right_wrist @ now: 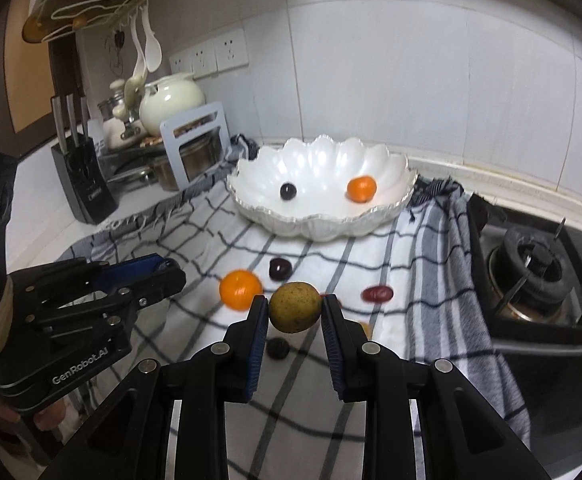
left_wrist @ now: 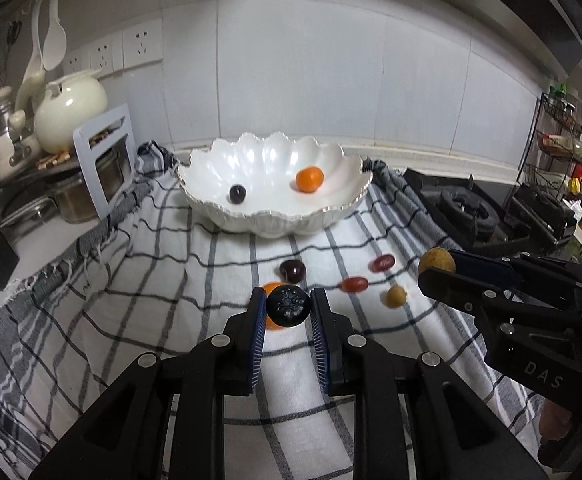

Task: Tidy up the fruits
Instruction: 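Carry the blueberry and yellow fruit over the white bowl with both tools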

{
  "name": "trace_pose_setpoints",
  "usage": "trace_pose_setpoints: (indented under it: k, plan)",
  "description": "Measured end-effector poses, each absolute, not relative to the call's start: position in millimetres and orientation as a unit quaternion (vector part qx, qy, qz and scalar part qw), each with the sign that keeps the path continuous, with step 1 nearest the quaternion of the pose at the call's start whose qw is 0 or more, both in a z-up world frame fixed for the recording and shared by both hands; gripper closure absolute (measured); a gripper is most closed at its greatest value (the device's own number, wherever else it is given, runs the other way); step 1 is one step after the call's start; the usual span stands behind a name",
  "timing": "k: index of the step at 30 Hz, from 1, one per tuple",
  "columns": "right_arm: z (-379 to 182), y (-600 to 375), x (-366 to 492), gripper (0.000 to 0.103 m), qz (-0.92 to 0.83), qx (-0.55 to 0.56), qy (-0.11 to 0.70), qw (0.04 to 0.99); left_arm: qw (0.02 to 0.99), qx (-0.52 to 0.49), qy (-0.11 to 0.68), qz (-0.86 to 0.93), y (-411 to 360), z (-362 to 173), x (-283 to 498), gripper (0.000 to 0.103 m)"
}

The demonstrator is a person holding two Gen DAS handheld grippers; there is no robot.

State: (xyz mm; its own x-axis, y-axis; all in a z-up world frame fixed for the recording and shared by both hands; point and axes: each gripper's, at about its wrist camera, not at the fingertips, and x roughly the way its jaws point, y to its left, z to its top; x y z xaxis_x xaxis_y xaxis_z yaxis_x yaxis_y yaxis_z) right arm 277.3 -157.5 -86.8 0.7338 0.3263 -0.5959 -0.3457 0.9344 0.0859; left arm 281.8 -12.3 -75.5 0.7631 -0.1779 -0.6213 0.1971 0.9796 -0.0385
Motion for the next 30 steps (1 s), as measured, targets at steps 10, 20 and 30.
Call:
trace_pose_setpoints:
  k: [10,20,30]
  plan:
    - [-61.9,-159.8,288.9,0.074,0.180,-0.007,0.274,0.945,0.954,0.013,0.284,-0.090,-12.2,-47.3,287.9,0.080]
    - [-40.2,-162.5,308.5,0.074,0.169,-0.005,0.234,0.958,0.967,0.023,0.243,-0.079,-14.1,-22.4,304.6,0.080]
    - [-23.4,-165.5,342.3,0.074,0.159,-0.009,0.220,0.962,0.970,0.033,0.232,-0.072,-16.0,-9.1,334.6,0.080]
